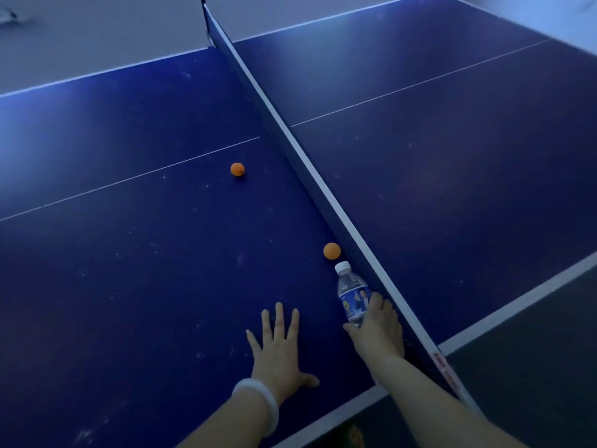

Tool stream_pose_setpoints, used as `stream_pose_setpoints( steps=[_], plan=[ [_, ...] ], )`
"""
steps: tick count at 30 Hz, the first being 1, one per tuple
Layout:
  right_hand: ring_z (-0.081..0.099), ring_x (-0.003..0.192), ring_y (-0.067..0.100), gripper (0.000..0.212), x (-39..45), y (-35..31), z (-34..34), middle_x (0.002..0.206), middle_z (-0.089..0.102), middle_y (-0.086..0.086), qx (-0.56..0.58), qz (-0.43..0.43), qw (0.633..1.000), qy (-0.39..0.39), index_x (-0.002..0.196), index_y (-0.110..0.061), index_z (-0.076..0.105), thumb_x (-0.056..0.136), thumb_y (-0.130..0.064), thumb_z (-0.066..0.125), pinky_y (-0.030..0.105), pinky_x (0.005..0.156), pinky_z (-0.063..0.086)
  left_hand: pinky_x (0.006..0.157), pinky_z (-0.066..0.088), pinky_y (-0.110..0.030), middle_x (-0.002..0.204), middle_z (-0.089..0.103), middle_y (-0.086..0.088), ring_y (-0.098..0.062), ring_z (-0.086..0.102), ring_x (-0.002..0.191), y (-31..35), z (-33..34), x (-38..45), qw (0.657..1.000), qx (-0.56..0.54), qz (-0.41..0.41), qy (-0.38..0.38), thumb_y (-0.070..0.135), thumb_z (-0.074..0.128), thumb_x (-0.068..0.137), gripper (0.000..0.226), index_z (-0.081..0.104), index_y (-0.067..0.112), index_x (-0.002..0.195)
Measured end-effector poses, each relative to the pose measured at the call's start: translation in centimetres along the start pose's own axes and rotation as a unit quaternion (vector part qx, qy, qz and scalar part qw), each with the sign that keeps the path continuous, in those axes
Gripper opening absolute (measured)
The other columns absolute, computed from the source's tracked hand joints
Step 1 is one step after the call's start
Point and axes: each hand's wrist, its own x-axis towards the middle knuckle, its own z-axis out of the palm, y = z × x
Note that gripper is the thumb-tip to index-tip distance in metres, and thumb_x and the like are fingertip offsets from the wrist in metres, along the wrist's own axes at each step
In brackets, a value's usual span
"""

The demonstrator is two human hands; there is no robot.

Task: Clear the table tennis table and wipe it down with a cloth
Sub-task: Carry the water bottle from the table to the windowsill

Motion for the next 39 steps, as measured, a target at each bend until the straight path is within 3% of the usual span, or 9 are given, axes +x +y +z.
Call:
stream_pose_setpoints(
  steps=[9,14,21,23,25,27,29,35,39],
  plan=[
    [0.051,0.108,0.021,0.086,-3.5,1.8,-0.1,0.12,0.045,0.002,0.131,0.03,0.99,-0.053,0.141,-0.024,0.029,0.073,-0.032,0.082,0.037,0.087,0.05,0.113,-0.005,-0.067,0.152,-0.04,-0.005,-0.036,-0.031,0.141,0.3,-0.6,0.0,1.0,-0.009,-0.001,-0.016,0.062,0.076,0.067,0.134,-0.024,0.026,0.15],
    [0.054,0.108,0.02,0.082,-5.3,1.4,-0.5,0.121,0.048,0.001,0.235,0.054,0.97,-0.028,0.136,-0.025,0.037,0.071,-0.019,0.085,0.042,0.093,0.051,0.114,-0.004,-0.067,0.152,-0.039,-0.006,-0.036,-0.03,0.142,-0.1,-0.7,-0.3,1.0,0.003,0.009,-0.017,0.064,0.073,0.069,0.132,-0.024,0.026,0.15],
    [0.058,0.1,-0.002,0.072,-8.3,0.0,-2.9,0.118,0.057,-0.006,0.339,0.017,0.94,0.041,0.122,-0.032,0.041,0.07,-0.009,0.085,0.011,0.078,0.044,0.114,-0.001,-0.067,0.153,-0.038,-0.008,-0.037,-0.027,0.143,-0.2,-0.8,0.0,1.0,0.018,0.011,-0.019,0.066,0.07,0.072,0.128,-0.025,0.025,0.149],
    [0.059,0.095,-0.009,0.069,-9.2,-0.4,-4.4,0.113,0.058,-0.011,0.357,0.001,0.931,0.07,0.118,-0.035,0.041,0.071,-0.008,0.084,0.007,0.073,0.045,0.116,0.004,-0.063,0.158,-0.027,-0.009,-0.037,-0.018,0.146,0.1,-1.6,-0.1,1.0,0.005,0.018,-0.019,0.062,0.067,0.077,0.118,-0.015,0.023,0.153],
    [0.059,0.092,-0.011,0.07,-9.9,-0.8,-6.0,0.11,0.059,-0.014,0.369,-0.017,0.923,0.104,0.116,-0.038,0.04,0.071,-0.008,0.084,0.008,0.072,0.047,0.119,0.014,-0.053,0.162,-0.004,-0.01,-0.034,0.001,0.148,0.5,-2.6,-0.4,0.999,-0.013,0.049,0.003,0.059,0.063,0.083,0.103,0.001,0.019,0.155],
    [0.061,0.089,-0.008,0.066,-10.6,-1.1,-7.9,0.106,0.06,-0.013,0.375,-0.032,0.916,0.136,0.109,-0.042,0.039,0.072,-0.011,0.084,0.011,0.071,0.048,0.115,0.028,-0.044,0.155,0.021,-0.009,-0.029,0.024,0.141,1.5,-3.7,-1.1,0.994,-0.026,0.098,0.037,0.057,0.059,0.087,0.088,0.017,0.015,0.152],
    [0.062,0.088,-0.005,0.064,-11.2,-1.2,-9.9,0.105,0.06,-0.012,0.389,-0.046,0.905,0.165,0.105,-0.043,0.038,0.072,-0.013,0.084,0.012,0.071,0.048,0.106,0.038,-0.038,0.144,0.035,-0.006,-0.024,0.038,0.129,3.3,-5.0,-2.3,0.987,-0.051,0.143,0.055,0.053,0.059,0.089,0.074,0.03,0.014,0.146],
    [0.063,0.083,-0.006,0.065,-14.1,2.3,-17.5,0.102,0.062,-0.008,0.444,-0.096,0.854,0.254,0.107,-0.035,0.042,0.069,-0.005,0.085,0.009,0.065,0.05,0.099,0.042,-0.03,0.132,0.045,0.001,-0.017,0.046,0.12,12.5,-7.9,-7.4,0.947,-0.092,0.254,0.176,0.043,0.062,0.09,0.057,0.043,0.017,0.138],
    [0.063,0.079,-0.006,0.068,-16.9,9.4,-23.3,0.097,0.061,-0.01,0.456,-0.095,0.829,0.31,0.114,-0.027,0.042,0.067,-0.006,0.086,0.011,0.062,0.05,0.094,0.043,-0.026,0.121,0.05,0.002,-0.015,0.049,0.112,21.5,-7.6,-11.7,0.921,-0.09,0.311,0.219,0.033,0.06,0.094,0.031,0.054,0.017,0.12]
  ],
)
